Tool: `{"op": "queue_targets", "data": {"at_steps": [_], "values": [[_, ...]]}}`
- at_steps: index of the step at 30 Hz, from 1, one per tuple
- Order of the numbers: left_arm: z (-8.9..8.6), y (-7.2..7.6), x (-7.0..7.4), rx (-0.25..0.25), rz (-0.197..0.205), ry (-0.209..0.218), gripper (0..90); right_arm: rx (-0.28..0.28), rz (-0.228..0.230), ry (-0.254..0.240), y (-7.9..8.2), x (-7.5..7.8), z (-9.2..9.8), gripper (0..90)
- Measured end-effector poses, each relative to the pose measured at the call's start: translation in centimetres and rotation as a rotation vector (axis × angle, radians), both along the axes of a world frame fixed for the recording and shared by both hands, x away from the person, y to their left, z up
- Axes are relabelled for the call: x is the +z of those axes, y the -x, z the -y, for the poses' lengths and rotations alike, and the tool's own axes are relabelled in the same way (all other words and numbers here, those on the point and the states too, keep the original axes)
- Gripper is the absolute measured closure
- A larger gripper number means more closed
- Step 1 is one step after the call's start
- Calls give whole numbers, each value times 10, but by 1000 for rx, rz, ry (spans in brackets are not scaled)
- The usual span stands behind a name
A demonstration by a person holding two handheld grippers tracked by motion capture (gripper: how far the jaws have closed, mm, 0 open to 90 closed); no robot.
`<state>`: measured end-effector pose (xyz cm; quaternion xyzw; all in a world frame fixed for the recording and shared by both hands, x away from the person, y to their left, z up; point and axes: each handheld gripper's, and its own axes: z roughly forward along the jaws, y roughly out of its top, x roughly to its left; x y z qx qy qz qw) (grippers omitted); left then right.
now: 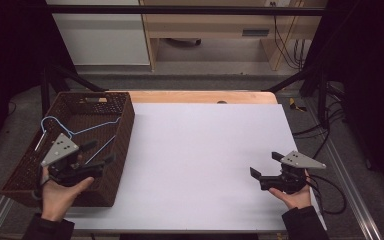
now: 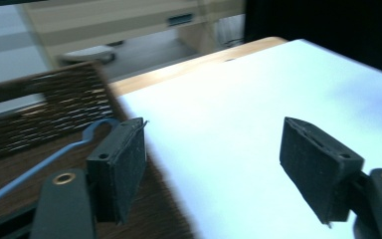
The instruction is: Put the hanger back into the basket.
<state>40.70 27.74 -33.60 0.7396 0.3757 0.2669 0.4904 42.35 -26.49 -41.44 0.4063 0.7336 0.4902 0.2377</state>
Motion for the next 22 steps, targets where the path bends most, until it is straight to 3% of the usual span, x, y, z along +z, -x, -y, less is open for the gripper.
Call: {"op": "queue_targets", "data": {"at_steps": [4,8,10,22], "values": [[22,1,-12,-57,1,23,179,6,10,-10,1,1,1,40],[40,2,-24,-80,12,-4,153,7,13,-14,2,2,2,39],[46,1,-29,-103,2,11,149,8,17,-18,3,2,3,39],[56,-2,-54,-126,-27,36,147,14,20,-24,5,2,6,36]]}}
